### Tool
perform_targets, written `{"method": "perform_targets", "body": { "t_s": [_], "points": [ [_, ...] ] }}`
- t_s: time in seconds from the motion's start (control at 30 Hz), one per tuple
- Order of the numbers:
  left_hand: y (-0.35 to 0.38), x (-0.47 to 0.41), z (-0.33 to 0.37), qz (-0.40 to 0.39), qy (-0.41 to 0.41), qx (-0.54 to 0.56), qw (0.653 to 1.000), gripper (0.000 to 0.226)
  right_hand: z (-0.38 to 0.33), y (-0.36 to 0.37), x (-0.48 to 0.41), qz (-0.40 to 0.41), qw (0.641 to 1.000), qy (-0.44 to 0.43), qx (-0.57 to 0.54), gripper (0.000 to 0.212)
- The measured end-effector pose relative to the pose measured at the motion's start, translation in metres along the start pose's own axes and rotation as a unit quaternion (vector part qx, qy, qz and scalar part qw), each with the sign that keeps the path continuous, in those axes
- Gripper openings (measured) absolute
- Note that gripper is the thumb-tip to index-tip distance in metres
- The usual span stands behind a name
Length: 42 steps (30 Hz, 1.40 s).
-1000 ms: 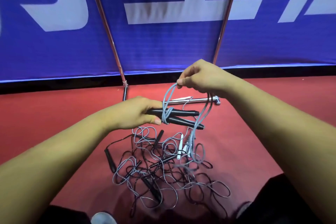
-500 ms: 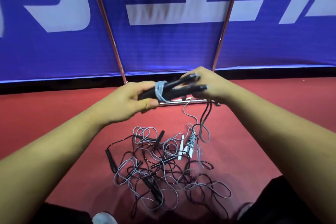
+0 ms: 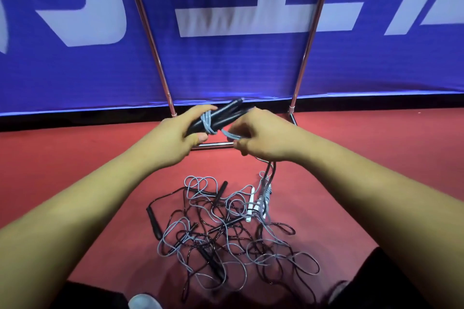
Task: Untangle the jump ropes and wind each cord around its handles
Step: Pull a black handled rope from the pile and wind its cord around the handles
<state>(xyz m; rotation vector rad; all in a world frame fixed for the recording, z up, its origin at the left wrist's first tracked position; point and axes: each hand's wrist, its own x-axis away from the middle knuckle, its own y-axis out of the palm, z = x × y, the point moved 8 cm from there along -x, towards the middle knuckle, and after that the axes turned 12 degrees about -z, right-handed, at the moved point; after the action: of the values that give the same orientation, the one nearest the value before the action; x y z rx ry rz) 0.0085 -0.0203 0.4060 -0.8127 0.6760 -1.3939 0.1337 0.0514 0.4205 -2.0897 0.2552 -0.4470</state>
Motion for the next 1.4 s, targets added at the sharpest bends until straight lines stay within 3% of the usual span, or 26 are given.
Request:
{"method": "perform_targets", "body": {
  "t_s": [0.23,0.4,0.6,0.77,0.87,0.97,1.07,1.2,1.4],
  "points": [
    [0.022,-0.002,0.013,-0.155,-0.013,-0.172,0.973,0.048,-0.011,0.009,0.003,-0.020,0.997,-0.013,0.067,0.008],
    [0.029,0.003,0.019,-0.177,-0.013,-0.232,0.957,0.048,-0.016,0.007,0.001,0.010,0.997,-0.038,0.066,0.009],
    [0.029,0.005,0.025,-0.165,-0.013,-0.170,0.971,0.038,-0.023,0.001,0.001,0.042,0.995,-0.064,0.057,0.002],
    [0.033,0.009,0.034,-0.163,0.007,-0.131,0.978,0.032,-0.020,-0.003,0.003,0.005,0.993,-0.055,-0.108,0.026],
    [0.031,0.010,0.035,-0.135,-0.024,-0.116,0.984,0.044,-0.016,-0.005,0.002,0.004,0.986,-0.043,-0.162,0.032],
    [0.031,0.010,0.037,-0.116,-0.028,-0.138,0.983,0.035,-0.011,-0.005,0.002,-0.008,0.981,-0.038,-0.191,0.033],
    [0.035,0.012,0.042,-0.141,-0.004,-0.156,0.978,0.022,-0.009,-0.007,0.003,-0.038,0.980,-0.047,-0.189,0.033],
    [0.041,0.016,0.049,-0.178,0.052,-0.171,0.968,0.024,-0.007,-0.007,0.008,-0.098,0.981,-0.058,-0.159,0.023],
    [0.042,0.020,0.053,-0.184,0.085,-0.078,0.976,0.025,0.006,-0.015,0.015,-0.100,0.979,-0.065,-0.164,0.016]
  ]
}}
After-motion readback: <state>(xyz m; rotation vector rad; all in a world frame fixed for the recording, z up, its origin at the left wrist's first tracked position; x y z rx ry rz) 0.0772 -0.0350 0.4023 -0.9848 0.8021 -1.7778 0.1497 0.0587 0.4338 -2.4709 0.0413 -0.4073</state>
